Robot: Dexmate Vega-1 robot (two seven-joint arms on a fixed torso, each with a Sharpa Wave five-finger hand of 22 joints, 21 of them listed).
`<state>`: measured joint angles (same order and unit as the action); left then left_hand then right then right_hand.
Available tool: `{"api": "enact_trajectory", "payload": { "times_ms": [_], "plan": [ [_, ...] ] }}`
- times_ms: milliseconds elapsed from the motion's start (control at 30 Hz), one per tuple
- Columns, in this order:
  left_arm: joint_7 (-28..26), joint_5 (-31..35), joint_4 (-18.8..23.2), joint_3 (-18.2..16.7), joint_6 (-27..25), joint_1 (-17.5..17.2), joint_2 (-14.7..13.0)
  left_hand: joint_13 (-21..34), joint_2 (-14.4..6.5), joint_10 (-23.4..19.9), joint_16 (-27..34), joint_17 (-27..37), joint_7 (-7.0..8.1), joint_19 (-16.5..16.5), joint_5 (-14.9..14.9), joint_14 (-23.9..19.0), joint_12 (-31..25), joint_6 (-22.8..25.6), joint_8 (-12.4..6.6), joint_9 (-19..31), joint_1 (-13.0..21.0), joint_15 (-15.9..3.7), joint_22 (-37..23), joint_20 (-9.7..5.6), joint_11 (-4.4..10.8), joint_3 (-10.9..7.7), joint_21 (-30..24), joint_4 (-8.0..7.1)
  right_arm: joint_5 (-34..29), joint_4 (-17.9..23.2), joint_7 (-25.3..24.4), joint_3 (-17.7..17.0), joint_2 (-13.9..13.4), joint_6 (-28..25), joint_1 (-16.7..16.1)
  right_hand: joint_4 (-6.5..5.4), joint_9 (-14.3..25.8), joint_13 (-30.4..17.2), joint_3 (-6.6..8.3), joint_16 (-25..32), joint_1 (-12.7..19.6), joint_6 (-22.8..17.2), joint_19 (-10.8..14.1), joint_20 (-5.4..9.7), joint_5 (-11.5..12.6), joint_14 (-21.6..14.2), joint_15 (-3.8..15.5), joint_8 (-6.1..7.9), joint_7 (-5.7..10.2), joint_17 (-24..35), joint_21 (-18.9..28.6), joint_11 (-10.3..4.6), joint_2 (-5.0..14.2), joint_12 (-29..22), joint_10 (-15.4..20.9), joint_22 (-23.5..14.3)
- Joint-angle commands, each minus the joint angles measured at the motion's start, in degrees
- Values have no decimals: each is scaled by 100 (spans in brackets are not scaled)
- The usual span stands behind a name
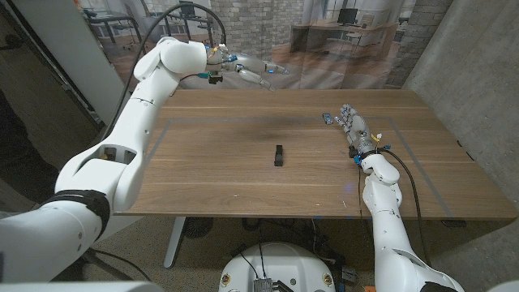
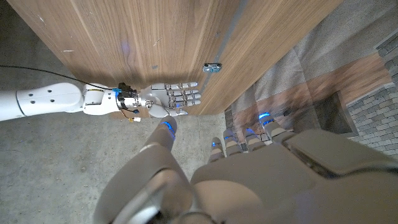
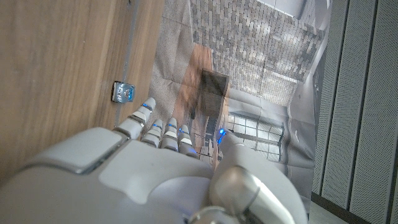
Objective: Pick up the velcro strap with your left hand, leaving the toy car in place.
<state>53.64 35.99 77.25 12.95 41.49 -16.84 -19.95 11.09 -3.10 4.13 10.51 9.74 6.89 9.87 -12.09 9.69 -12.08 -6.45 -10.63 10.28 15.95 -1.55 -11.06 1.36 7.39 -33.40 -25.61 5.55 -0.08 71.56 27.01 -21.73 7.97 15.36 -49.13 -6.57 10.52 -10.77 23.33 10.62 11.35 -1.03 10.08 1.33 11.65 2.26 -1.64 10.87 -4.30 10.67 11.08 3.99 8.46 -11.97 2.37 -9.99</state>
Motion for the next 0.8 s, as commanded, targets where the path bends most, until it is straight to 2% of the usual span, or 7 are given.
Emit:
{"api": "enact_trajectory", "payload": {
  "times_ms": [33,200,500,567,800],
  "plan": [
    [230,264,68,254,290,244,11,19,44,-13,45,25,66,171,-44,180,23,-20,-24,11,88,-264,-27,28,74,24,-1,66,57,-79,-15,-27,-7,71,3,32,11,-29,3,53,52,2,49,-15,-13,6,-18,18,-35,10,57,30,14,20,33,-16],
    [355,317,70,363,423,350,20,21,44,3,28,25,81,191,-78,221,36,-65,-21,14,173,-303,-28,48,58,33,15,119,80,-67,-25,-42,-1,67,-16,30,11,-29,0,56,44,-12,52,-18,-13,-4,-22,23,-44,11,58,30,5,20,41,-16],
    [404,513,46,506,647,486,42,26,14,-81,31,25,111,156,-152,225,9,-70,-57,18,422,-258,-26,84,53,26,26,255,94,-74,-27,-47,-5,74,-23,24,11,-30,-1,55,28,-34,53,-23,-12,-6,-30,30,-57,12,58,33,-3,16,68,-16],
    [358,540,27,523,756,510,47,26,33,-121,39,24,109,109,-175,200,-3,6,-94,17,513,-241,-23,131,-3,34,18,308,95,-81,-34,-48,-2,75,-26,25,11,-30,-5,55,24,-37,57,-29,-13,-8,-35,30,-59,12,59,37,-12,15,71,-16],
    [453,622,42,634,944,609,73,26,95,-216,58,20,96,-42,-240,88,-36,98,-125,14,756,-157,-8,225,-42,62,-4,408,105,-98,-59,-56,13,112,-33,22,11,-30,-20,53,4,-39,61,-40,-16,-7,-49,29,-65,13,61,41,-40,17,78,-16]
  ]
}}
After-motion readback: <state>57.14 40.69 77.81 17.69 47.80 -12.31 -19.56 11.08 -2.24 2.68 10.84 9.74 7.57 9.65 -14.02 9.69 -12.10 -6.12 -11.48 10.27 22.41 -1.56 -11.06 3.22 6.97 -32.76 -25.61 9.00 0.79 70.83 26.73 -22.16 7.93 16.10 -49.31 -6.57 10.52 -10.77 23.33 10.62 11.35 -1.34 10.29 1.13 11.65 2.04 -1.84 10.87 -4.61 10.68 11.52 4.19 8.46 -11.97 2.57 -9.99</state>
